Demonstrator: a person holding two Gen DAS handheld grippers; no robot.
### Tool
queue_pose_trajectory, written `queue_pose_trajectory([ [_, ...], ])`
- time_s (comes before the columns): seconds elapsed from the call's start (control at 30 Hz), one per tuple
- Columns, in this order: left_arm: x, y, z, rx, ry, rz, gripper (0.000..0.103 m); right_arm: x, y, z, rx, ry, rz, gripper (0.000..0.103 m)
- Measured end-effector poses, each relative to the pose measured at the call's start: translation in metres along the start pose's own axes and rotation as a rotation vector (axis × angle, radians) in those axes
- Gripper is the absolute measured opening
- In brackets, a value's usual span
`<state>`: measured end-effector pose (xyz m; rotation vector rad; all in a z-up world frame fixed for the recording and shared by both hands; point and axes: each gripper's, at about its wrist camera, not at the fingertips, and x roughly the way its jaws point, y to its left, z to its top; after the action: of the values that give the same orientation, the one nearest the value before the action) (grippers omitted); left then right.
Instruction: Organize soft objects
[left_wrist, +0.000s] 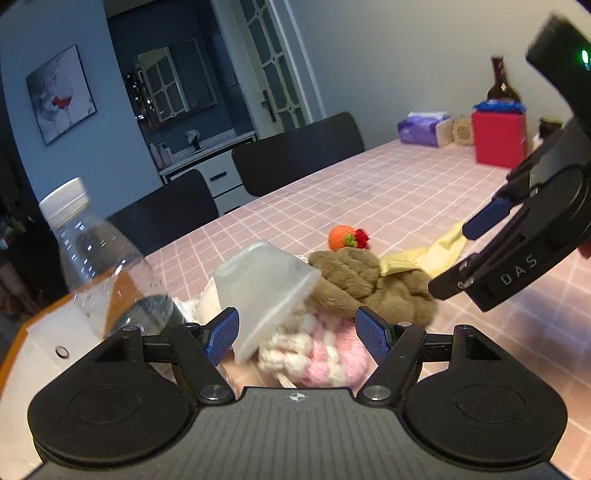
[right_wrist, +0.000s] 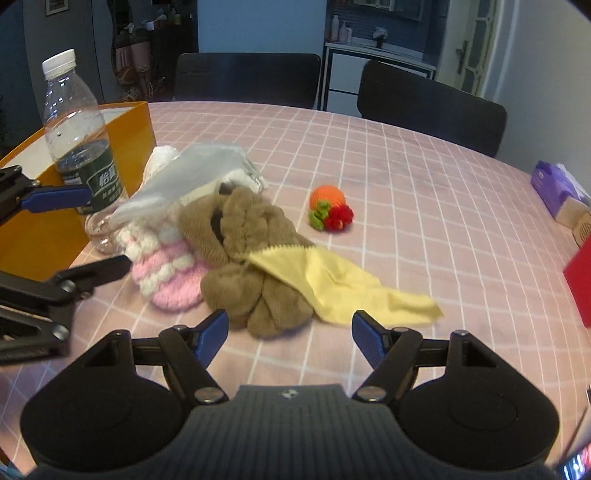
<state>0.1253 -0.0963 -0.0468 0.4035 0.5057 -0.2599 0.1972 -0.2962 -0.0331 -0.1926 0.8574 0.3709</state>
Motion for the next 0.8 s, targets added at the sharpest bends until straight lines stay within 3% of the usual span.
queue_pose_trajectory([
  [0.13, 0.013, 0.003, 0.005, -0.013, 0.015, -0.007, 0.071, 0.015, -0.007, 0.013, 0.038, -0.01, 0.013, 0.062],
  [0.2, 0.015, 0.005, 0.007, -0.03, 0.008, -0.023, 0.068, 0.021, -0.009, 0.019, 0.053, -0.012, 0.022, 0.05],
  [0.3, 0.016, 0.006, 0.011, -0.017, 0.001, -0.02, 0.055, 0.031, -0.011, 0.024, 0.068, -0.005, 0.043, 0.039],
  [0.37, 0.02, 0.006, 0.013, -0.008, 0.01, -0.027, 0.036, 0.038, -0.011, 0.025, 0.076, 0.011, 0.055, 0.024],
  [0.5, 0.019, 0.004, 0.014, 0.008, 0.005, -0.03, 0.012, 0.038, -0.011, 0.026, 0.091, 0.02, 0.086, 0.0],
  [0.57, 0.015, 0.002, 0.015, 0.018, -0.018, -0.023, 0.004, 0.032, -0.008, 0.026, 0.067, 0.007, 0.07, 0.0],
  [0.8, -0.019, 0.006, 0.02, -0.015, -0.073, -0.027, 0.002, -0.01, 0.003, 0.025, 0.053, -0.057, 0.06, 0.0],
])
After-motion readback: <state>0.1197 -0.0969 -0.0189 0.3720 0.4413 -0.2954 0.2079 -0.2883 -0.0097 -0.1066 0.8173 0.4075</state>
